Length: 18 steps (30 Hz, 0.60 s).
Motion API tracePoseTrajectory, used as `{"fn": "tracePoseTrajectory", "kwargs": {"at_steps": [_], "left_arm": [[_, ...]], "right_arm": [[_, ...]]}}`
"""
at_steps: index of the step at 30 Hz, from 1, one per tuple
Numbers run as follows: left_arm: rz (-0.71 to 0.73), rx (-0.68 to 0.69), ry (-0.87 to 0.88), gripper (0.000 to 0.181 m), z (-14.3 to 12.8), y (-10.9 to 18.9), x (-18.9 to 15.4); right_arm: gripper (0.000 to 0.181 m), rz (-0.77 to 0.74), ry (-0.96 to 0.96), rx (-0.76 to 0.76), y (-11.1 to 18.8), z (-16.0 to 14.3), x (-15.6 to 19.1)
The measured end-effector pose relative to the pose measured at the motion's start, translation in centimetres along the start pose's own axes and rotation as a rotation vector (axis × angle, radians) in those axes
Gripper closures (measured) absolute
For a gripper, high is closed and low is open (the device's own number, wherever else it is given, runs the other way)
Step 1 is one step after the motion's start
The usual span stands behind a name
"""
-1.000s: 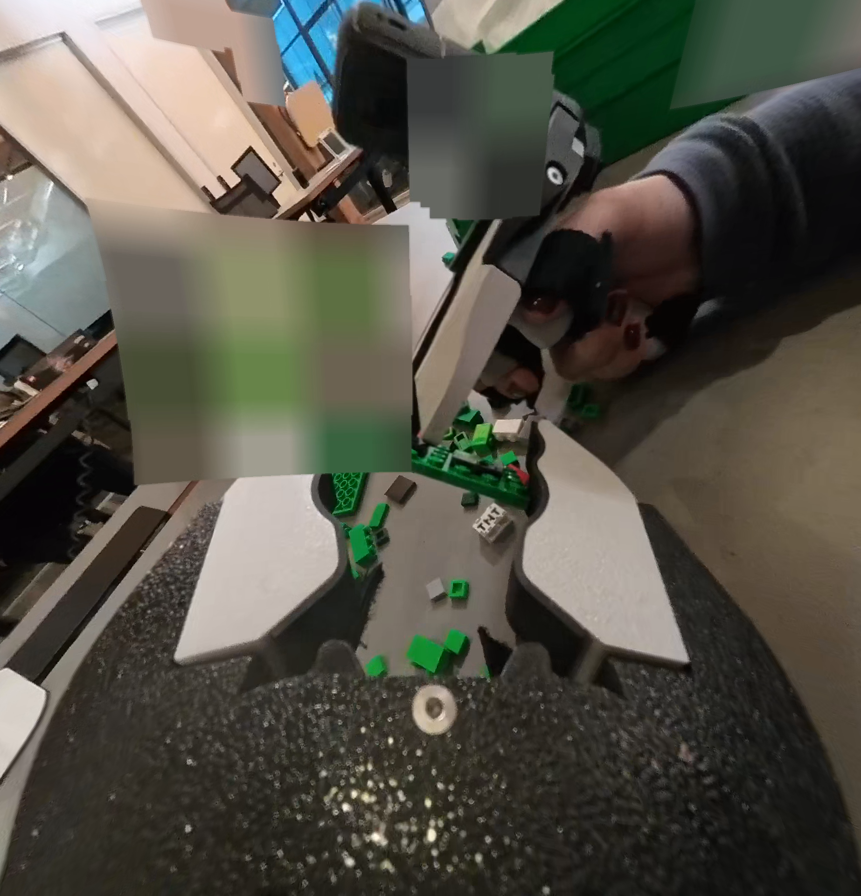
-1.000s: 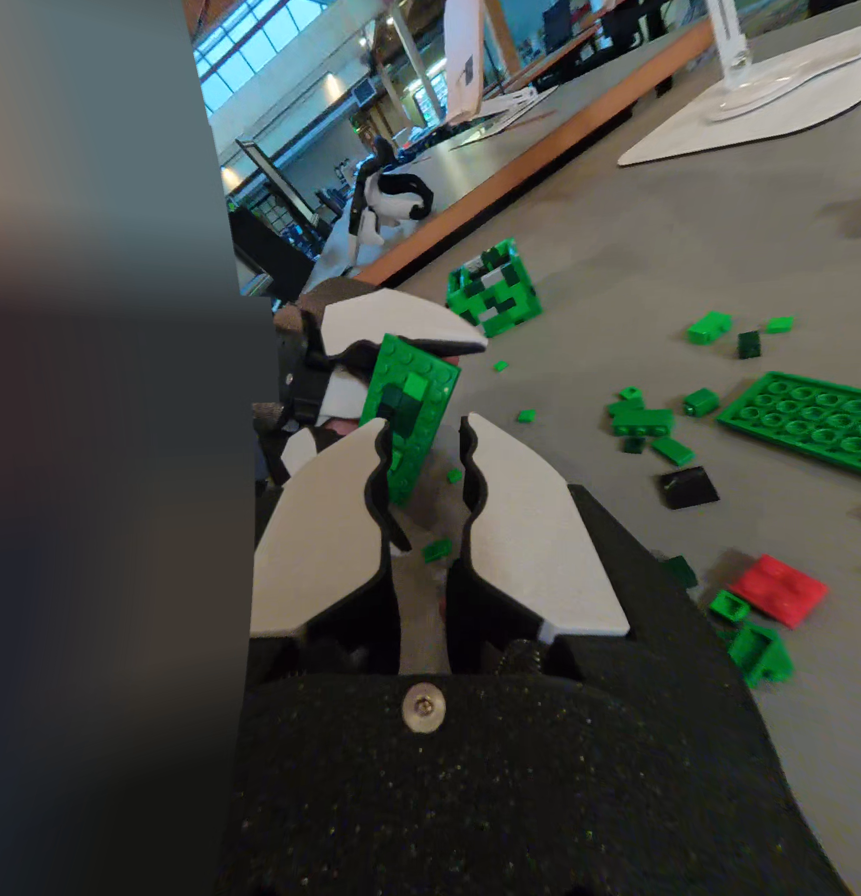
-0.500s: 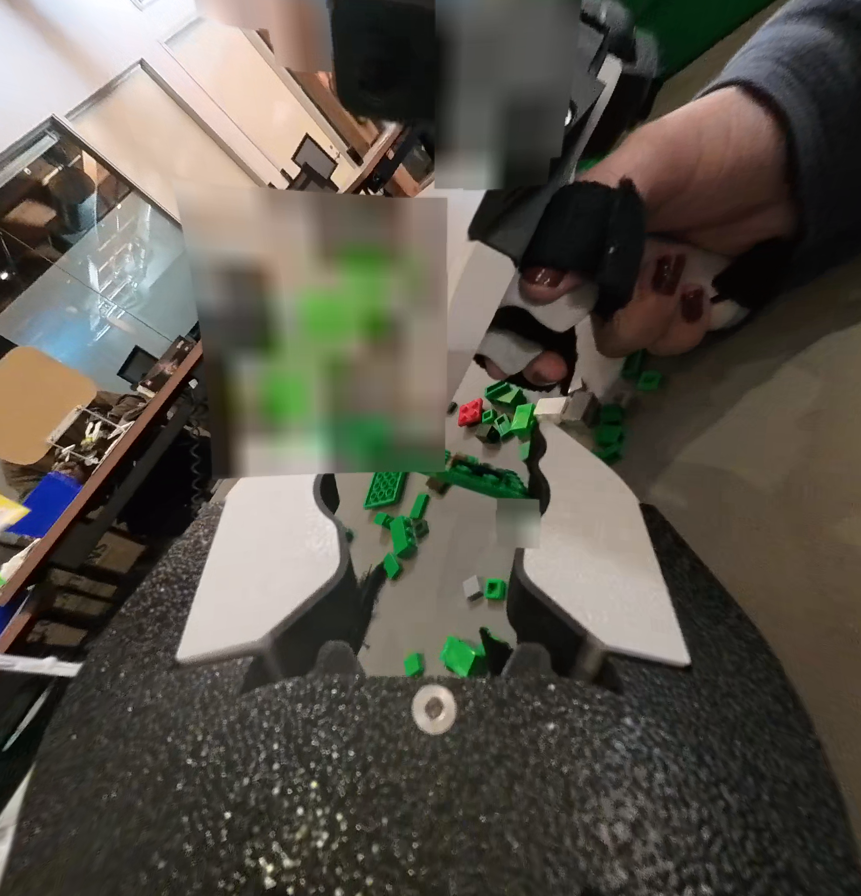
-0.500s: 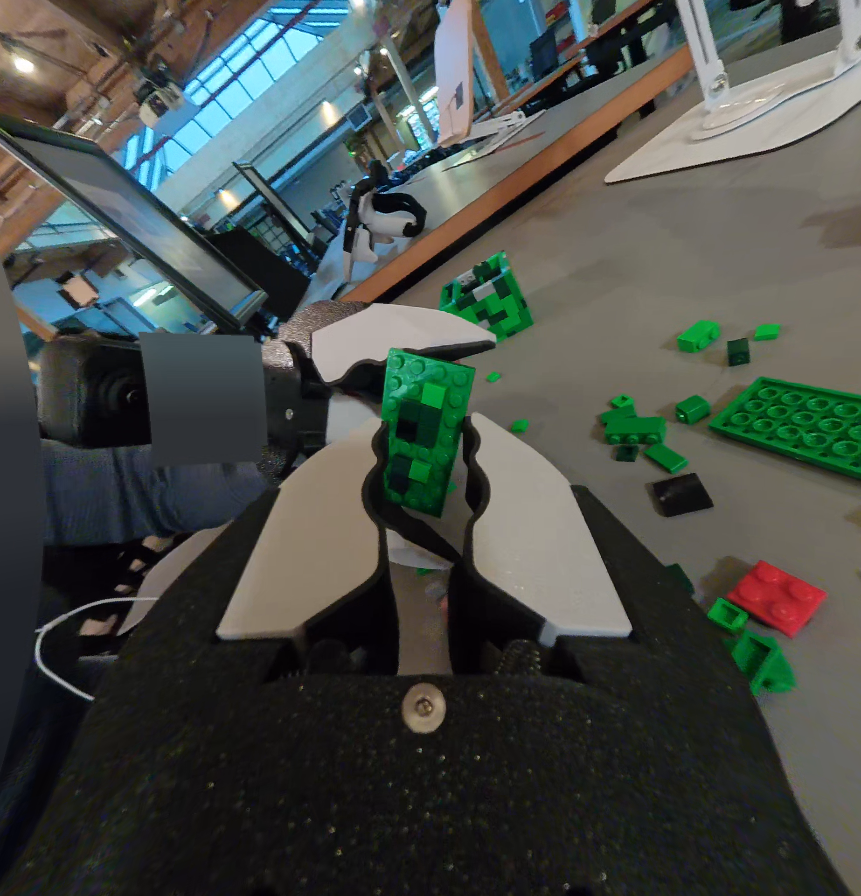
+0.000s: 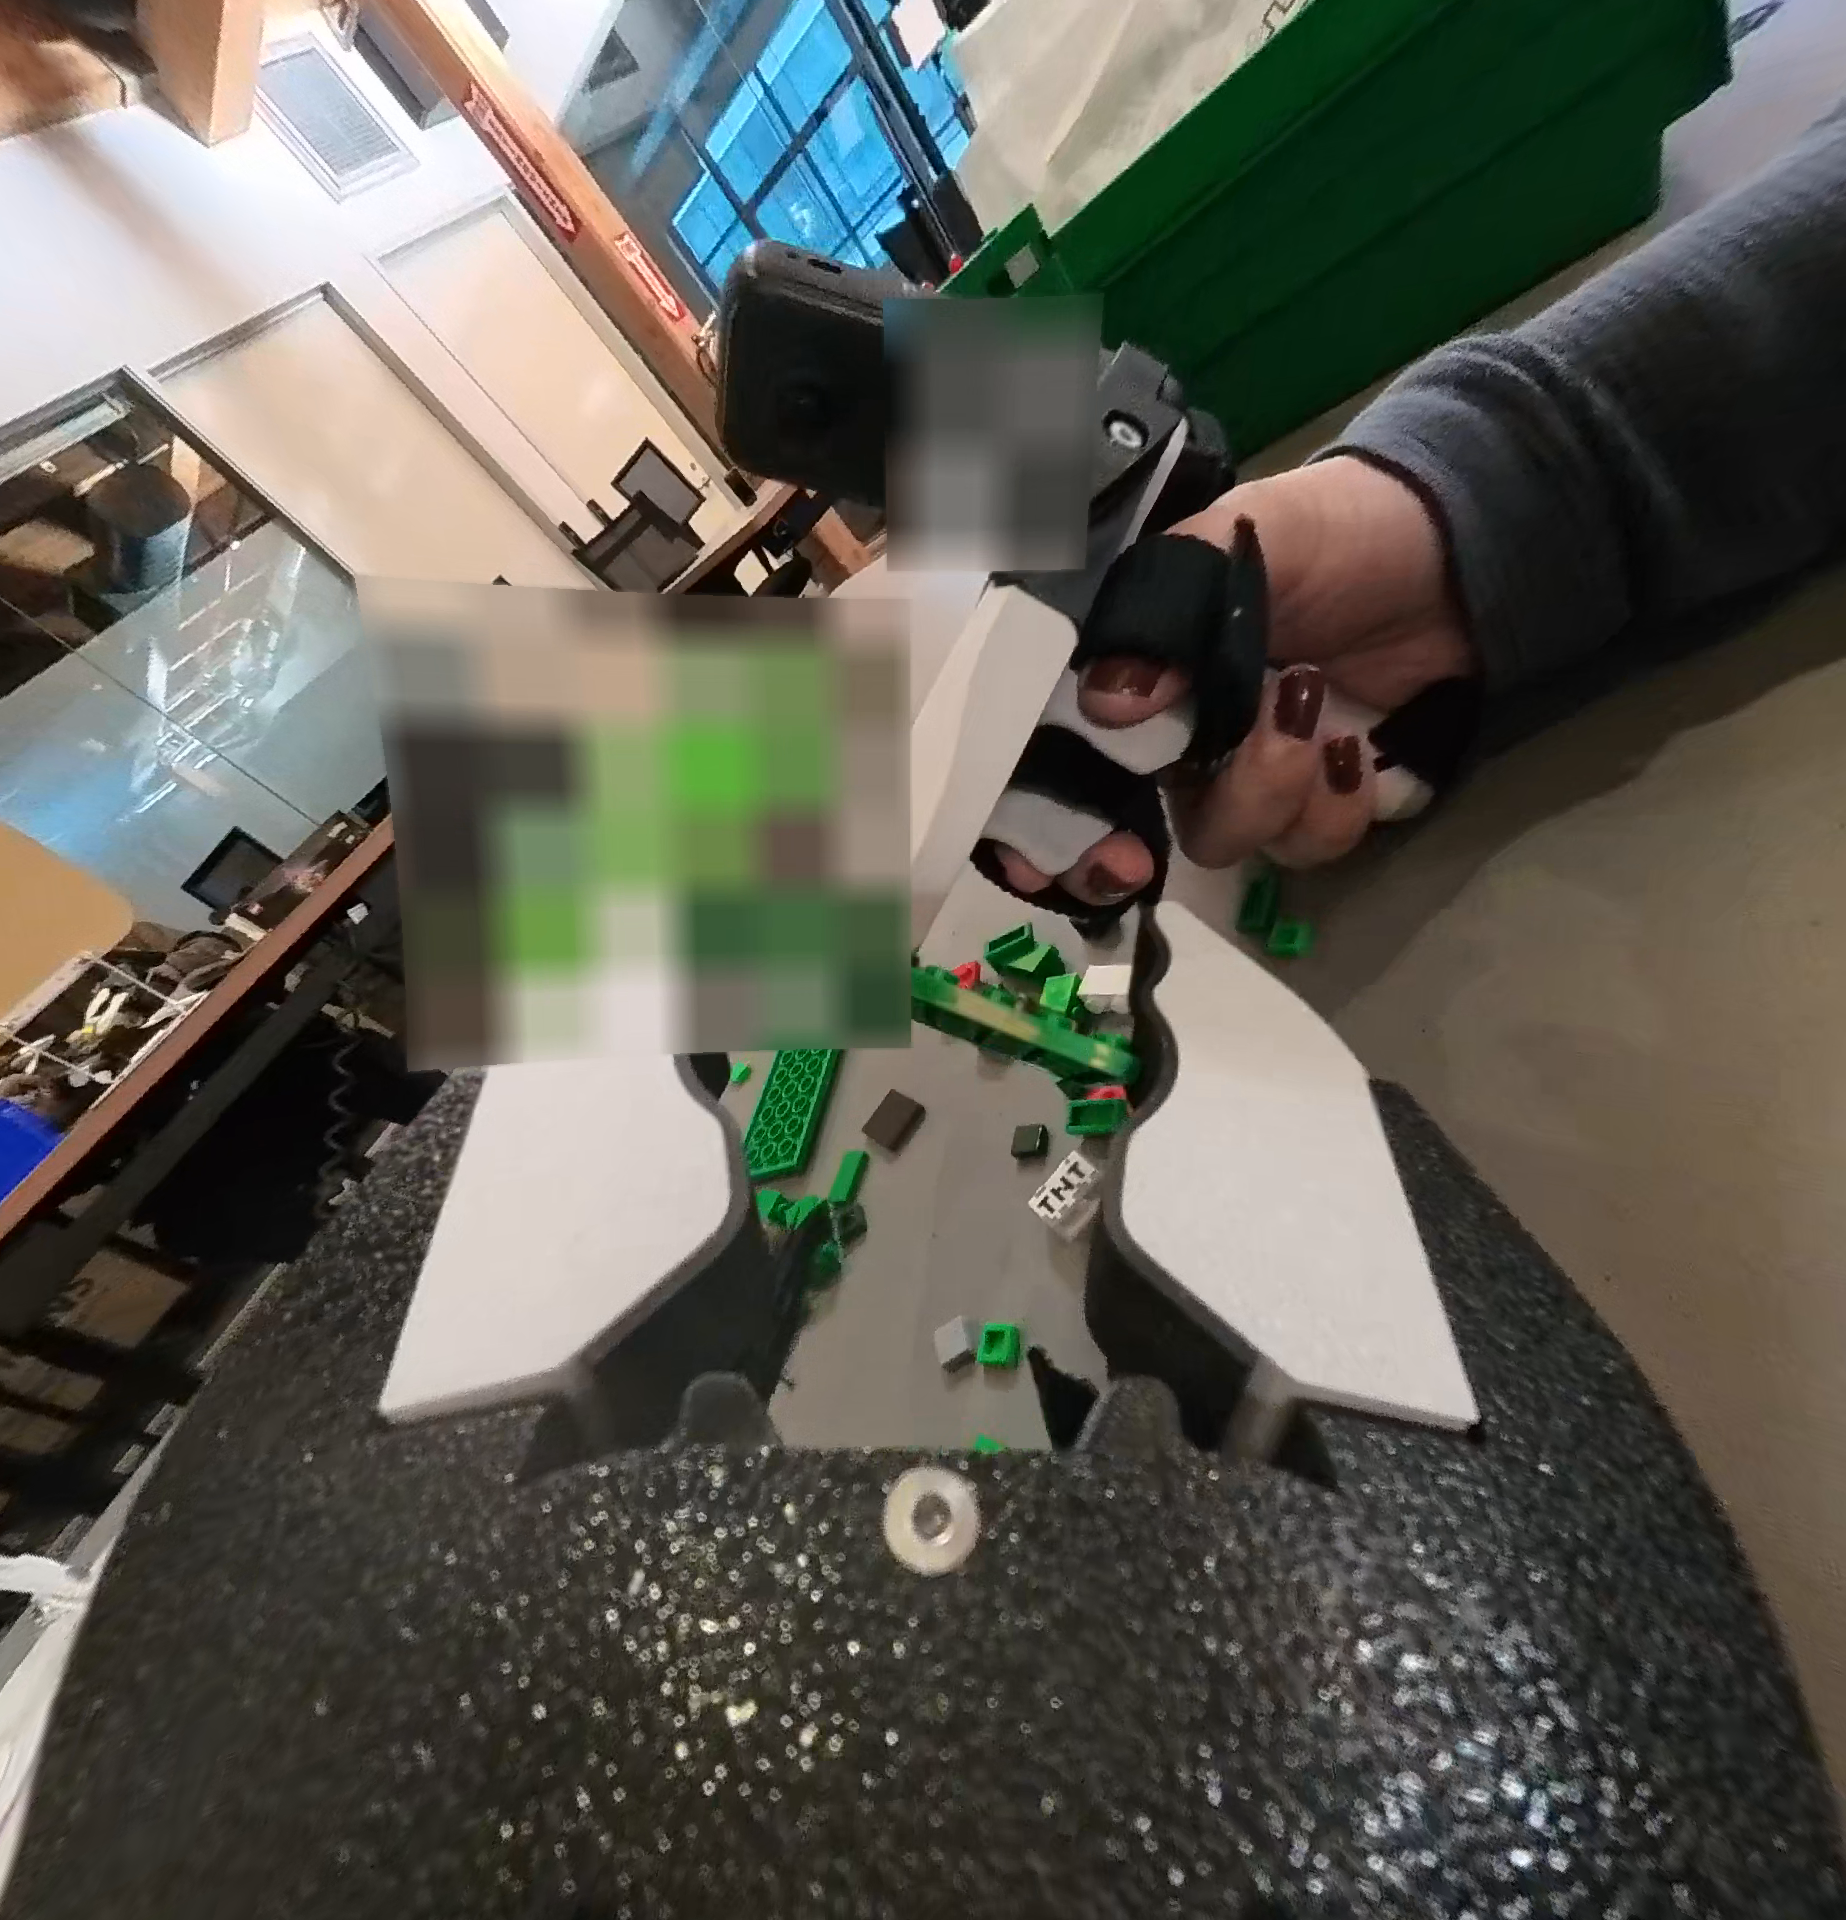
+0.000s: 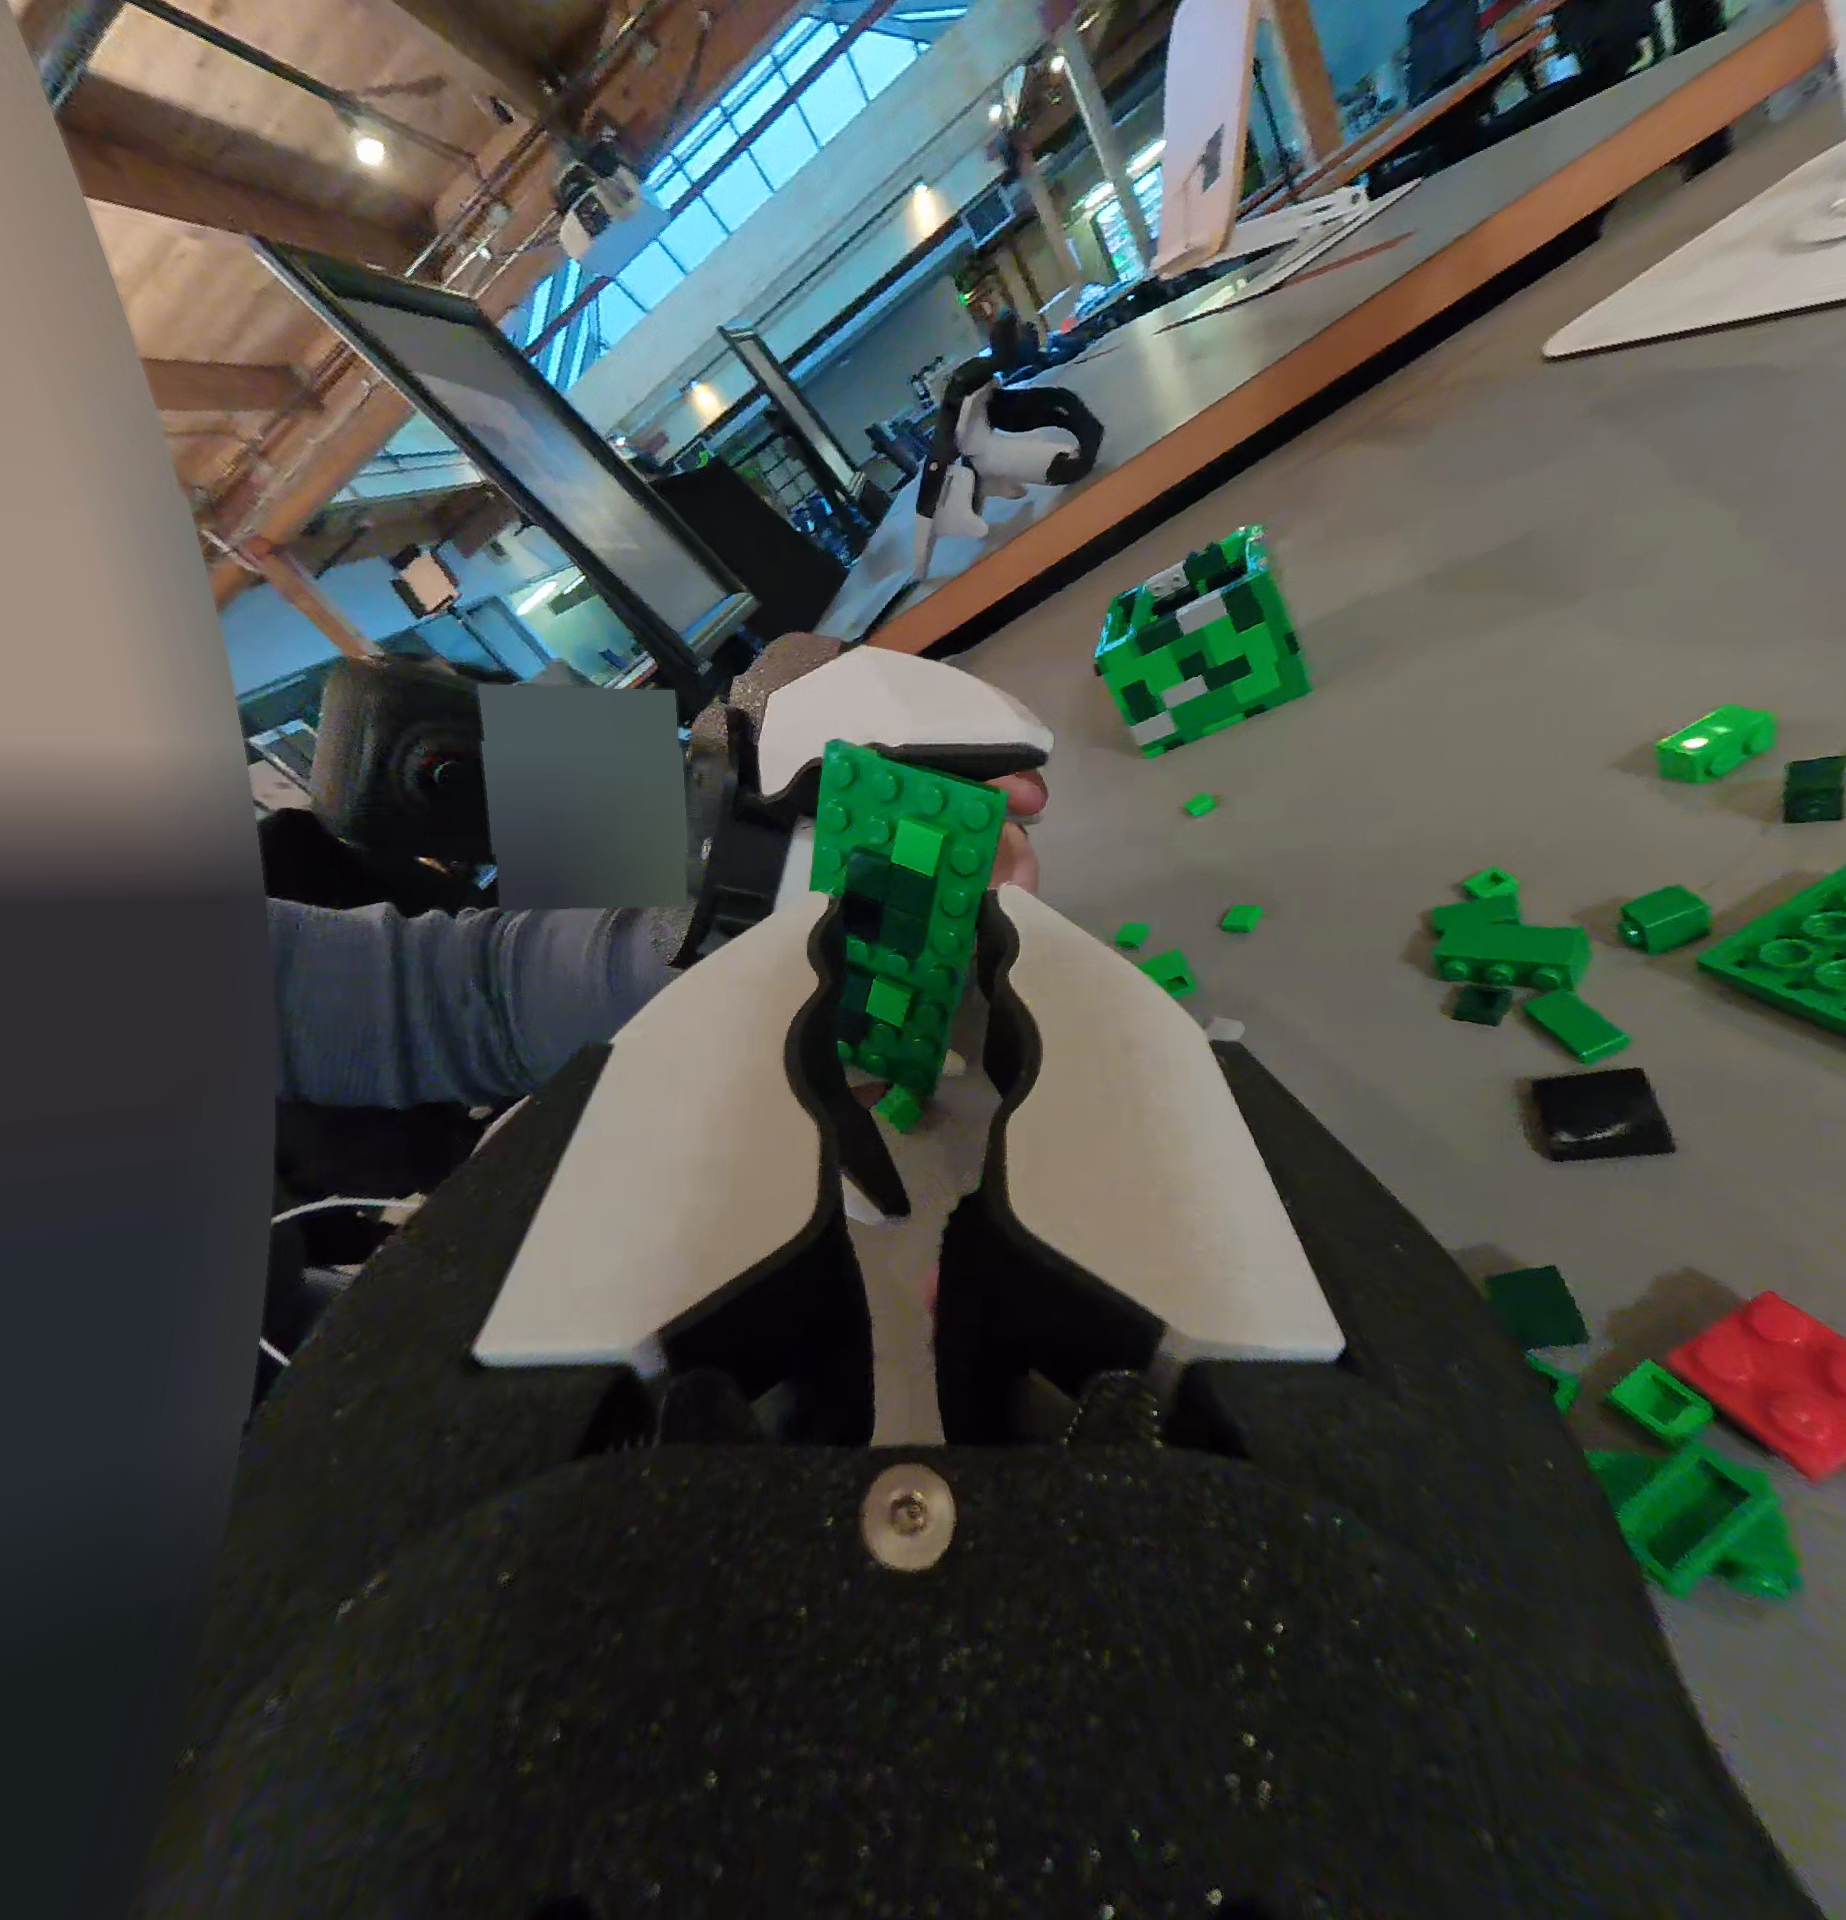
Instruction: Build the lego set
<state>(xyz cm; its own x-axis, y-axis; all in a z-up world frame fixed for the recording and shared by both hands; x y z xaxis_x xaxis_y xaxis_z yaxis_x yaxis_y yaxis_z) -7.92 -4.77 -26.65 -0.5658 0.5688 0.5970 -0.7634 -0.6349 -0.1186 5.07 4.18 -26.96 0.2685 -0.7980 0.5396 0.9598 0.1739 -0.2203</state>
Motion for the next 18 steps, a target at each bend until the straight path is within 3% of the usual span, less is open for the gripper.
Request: {"fn": "tracePoseTrajectory", "kwargs": {"at_steps": [14,16,18], "left_arm": [[-0.102,-0.031,0.006,0.106,0.1,0.0,-0.7],[-0.137,-0.016,0.067,0.132,-0.1,0.6,-0.2],[-0.106,-0.031,0.075,0.158,-0.2,0.6,0.2]], "right_arm": [[0.158,0.111,-0.023,0.139,0.5,0.3,-0.6],[0.175,0.144,0.007,0.104,1.2,0.9,-0.8],[0.177,0.137,0.027,0.082,1.5,1.3,-0.9]]}}
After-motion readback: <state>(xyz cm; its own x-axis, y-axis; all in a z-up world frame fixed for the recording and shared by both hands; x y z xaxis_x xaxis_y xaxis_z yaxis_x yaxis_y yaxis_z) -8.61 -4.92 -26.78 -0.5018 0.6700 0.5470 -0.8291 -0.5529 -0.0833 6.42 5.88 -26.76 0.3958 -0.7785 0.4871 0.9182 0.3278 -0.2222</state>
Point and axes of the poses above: each gripper's, where its closed fingertips meet, y back along the fingers, z out of its top, x = y × z across the jaws, the point moved 10 cm from there along y, back along the fingers, and after that the axes turned 15 degrees about -x, right-handed, at the moved point
